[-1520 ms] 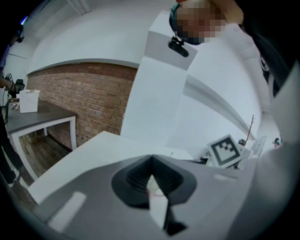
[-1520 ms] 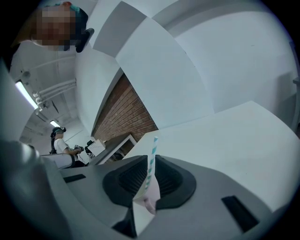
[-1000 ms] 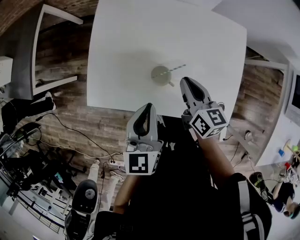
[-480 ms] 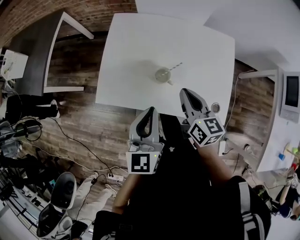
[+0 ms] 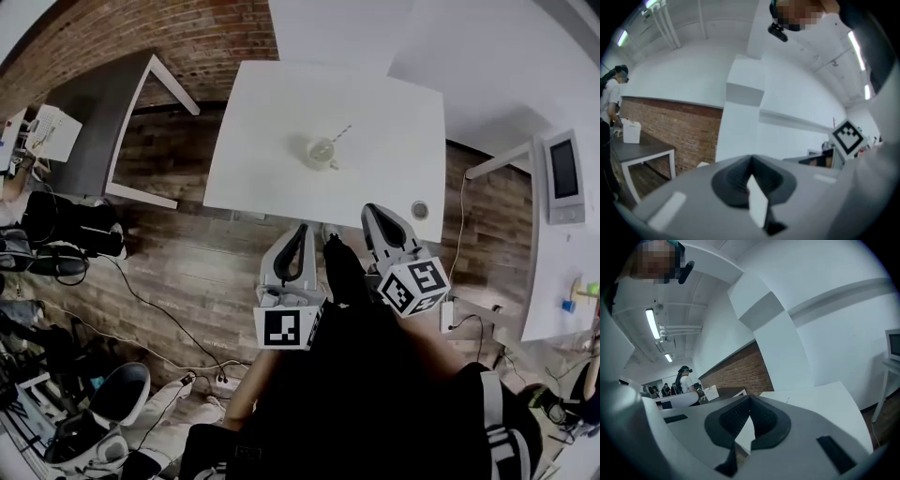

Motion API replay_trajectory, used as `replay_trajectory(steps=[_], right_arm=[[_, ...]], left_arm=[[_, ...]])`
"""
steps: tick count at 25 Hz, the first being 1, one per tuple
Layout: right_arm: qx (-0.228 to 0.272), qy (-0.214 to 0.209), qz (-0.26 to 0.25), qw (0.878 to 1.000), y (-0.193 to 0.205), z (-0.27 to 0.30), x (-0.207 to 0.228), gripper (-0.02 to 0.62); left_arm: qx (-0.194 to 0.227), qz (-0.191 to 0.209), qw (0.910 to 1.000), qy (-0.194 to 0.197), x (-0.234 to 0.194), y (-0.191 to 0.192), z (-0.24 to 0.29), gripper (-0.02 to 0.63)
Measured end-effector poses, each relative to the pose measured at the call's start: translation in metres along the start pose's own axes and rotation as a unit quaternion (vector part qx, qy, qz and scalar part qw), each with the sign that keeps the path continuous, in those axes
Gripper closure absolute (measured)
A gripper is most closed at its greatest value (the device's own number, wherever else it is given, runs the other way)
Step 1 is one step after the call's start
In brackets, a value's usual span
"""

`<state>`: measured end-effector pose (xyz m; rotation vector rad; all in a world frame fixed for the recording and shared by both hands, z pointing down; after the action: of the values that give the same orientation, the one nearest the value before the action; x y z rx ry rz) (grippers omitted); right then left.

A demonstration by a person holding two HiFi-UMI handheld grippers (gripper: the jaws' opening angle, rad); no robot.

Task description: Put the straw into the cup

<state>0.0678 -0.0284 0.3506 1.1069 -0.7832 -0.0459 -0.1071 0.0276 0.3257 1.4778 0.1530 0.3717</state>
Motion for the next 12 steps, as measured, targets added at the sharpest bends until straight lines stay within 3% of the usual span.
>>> replay_trajectory(steps=[12], right_arm=[[0.019,0.011,0.001,1.0,0.014,-0.087,-0.016,0.589]], left_arm=[[0.004,0.0,1.0,0.003,0.036,-0.008,-0.059,0.601]])
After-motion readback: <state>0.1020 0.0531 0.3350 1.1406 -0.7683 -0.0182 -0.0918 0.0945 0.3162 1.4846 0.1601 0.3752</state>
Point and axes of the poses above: the fingertips, and each gripper's own axes: z forward along the fingers, x to its right, y out of its underside, the point moved 7 cm from there along -z, backward along the fingers, and after that the axes turned 13 degrees about z, right-handed, at the moved point
